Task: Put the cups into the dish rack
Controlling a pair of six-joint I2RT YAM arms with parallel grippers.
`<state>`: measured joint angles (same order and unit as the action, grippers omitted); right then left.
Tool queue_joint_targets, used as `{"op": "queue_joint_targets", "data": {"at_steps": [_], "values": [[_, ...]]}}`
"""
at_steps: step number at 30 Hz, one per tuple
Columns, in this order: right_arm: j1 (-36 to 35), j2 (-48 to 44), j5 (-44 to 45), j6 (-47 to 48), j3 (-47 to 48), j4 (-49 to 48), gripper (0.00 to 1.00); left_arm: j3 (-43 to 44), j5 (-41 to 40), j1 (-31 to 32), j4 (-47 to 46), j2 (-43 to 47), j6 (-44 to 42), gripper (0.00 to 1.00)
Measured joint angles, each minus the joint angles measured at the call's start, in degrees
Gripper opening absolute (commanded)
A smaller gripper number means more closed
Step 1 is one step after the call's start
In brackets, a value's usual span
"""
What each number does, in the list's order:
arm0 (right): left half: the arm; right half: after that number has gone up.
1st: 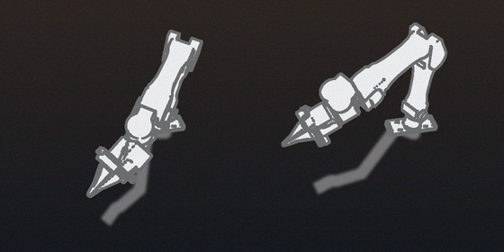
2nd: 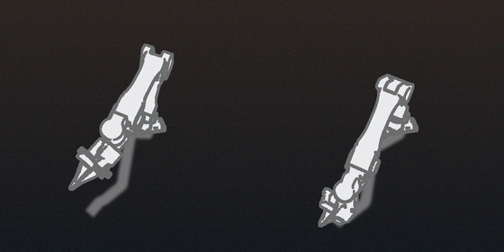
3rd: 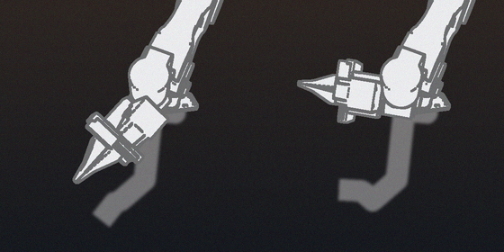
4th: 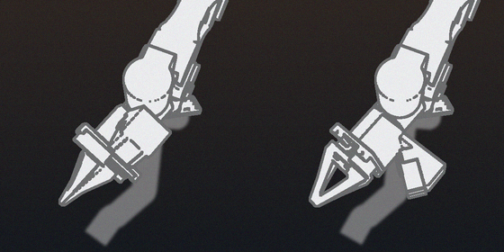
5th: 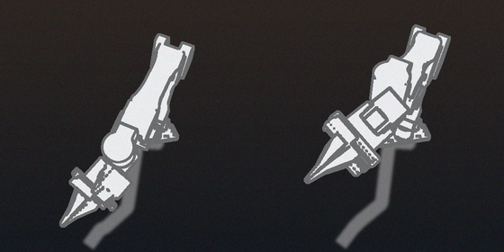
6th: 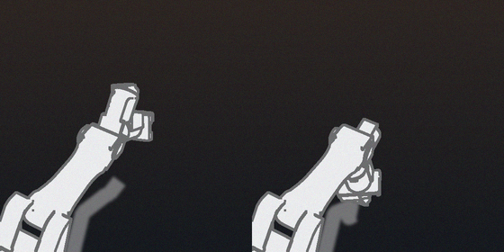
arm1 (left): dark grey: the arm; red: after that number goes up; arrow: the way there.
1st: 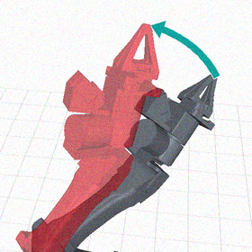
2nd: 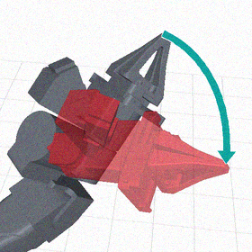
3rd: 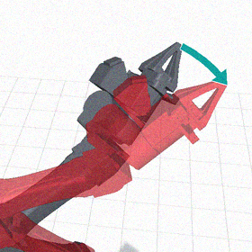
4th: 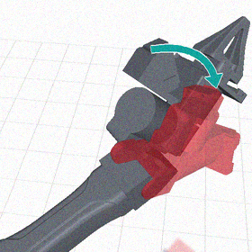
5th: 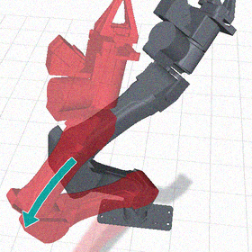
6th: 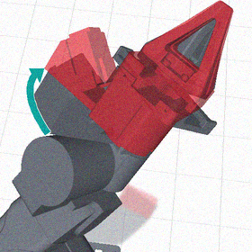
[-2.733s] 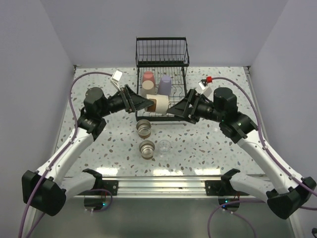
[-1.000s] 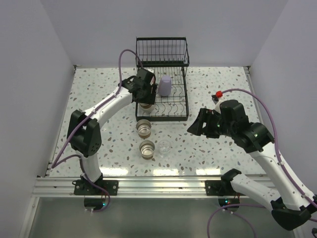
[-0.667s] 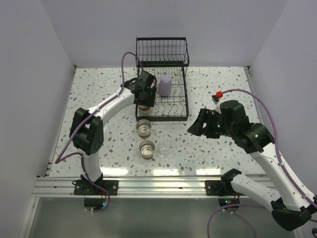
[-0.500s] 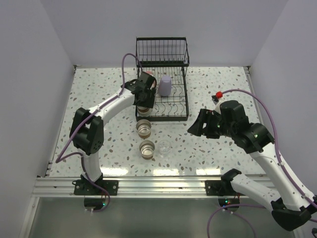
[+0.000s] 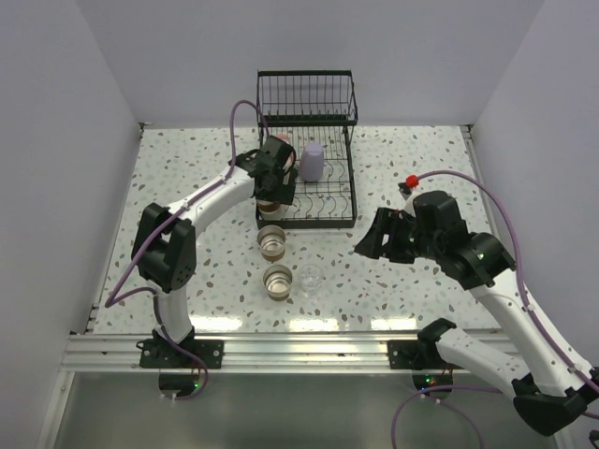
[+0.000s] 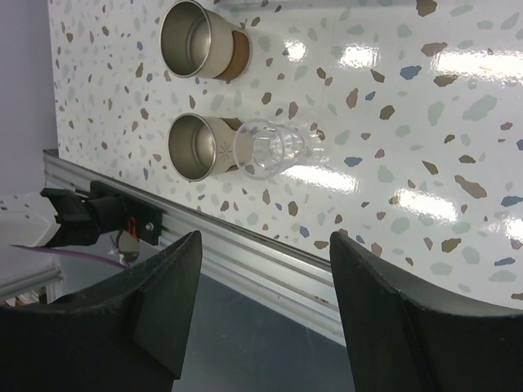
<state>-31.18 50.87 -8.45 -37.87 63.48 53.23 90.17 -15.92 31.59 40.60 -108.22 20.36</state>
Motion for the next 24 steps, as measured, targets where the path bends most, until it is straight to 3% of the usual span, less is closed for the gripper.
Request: {"op": "queue_joint_targets", "data": {"at_steps": [9, 16, 24], "values": [[0.0, 0.0, 0.3, 1.3, -0.1, 0.1, 0.66, 4.7, -1.4, 0.0, 3.8, 1.6, 0.0, 0.98], [-0.7, 1.7, 0.4, 2.7, -0.1, 0.1, 0.65, 11.2, -2.6, 0.0, 6.1, 8.5, 0.2, 0.98], [-13.5, 13.1, 5.4, 3.1, 3.1, -0.1, 0.68, 9.2, -2.1, 0.0, 7.4, 20.1, 1.7, 0.98]]}}
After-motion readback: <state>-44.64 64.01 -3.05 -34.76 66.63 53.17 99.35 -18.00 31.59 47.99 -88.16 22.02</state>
